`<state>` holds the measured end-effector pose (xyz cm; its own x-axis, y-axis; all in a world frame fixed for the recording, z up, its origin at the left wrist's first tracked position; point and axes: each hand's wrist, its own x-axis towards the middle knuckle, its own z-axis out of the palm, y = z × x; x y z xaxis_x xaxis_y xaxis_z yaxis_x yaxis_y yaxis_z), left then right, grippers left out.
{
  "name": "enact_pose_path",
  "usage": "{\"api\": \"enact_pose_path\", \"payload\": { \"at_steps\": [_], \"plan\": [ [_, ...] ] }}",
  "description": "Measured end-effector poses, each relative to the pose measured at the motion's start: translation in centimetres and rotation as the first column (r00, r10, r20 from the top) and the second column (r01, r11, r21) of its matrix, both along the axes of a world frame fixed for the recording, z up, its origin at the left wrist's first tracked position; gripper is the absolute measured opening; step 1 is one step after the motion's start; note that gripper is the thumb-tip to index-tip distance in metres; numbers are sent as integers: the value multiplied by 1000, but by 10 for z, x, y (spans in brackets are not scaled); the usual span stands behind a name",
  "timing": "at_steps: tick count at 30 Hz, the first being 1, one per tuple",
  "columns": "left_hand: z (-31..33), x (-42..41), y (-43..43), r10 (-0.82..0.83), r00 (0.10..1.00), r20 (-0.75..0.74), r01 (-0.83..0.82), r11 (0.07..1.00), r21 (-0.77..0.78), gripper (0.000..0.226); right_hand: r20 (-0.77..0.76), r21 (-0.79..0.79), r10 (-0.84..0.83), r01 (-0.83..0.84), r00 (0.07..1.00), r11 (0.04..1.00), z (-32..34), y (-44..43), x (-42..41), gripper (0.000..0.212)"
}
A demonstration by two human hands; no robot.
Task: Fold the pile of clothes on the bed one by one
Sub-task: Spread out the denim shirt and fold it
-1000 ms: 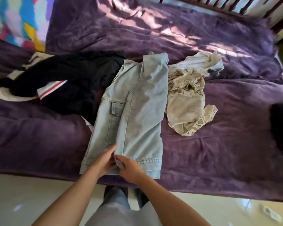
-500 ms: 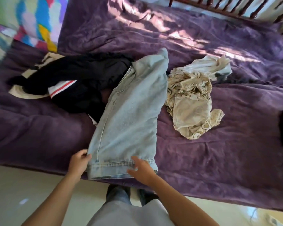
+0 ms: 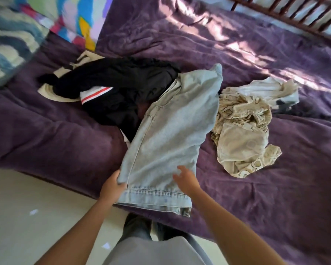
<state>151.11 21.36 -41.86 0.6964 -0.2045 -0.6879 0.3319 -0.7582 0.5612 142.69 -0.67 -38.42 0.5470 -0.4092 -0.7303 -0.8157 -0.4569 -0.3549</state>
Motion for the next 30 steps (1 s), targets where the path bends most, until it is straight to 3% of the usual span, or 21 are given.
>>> {"api": "enact_pose_path", "payload": {
  "at_steps": [3,9,13,18,22,27,30],
  "plan": [
    [-4,2,-1,1,1000,-14,-1,1000,25,46,-7,-113,76,-76,997,991,4,-35,21,46],
    [-2,4,-12,78,995,-57,-70,988,136,61,3,-192,155,-151,988,970,12,-96,78,46],
    [11,23,-44,57,990,130,-87,967,240,62,40,-234,226,-211,973,949,24,-131,119,46],
    [11,80,-107,-59,974,217,16,981,193,53,46,-312,265,-238,963,920,39,-166,171,48],
    [2,132,-157,-166,969,185,133,975,180,52,30,-381,322,-287,946,879,43,-187,213,48],
    [-20,173,-181,-81,996,45,76,992,104,51,-39,-503,481,-433,876,748,28,-209,275,48],
    [-32,185,-184,-71,997,-1,70,989,130,34,-41,-523,522,-463,852,716,11,-221,310,55]
  ]
}}
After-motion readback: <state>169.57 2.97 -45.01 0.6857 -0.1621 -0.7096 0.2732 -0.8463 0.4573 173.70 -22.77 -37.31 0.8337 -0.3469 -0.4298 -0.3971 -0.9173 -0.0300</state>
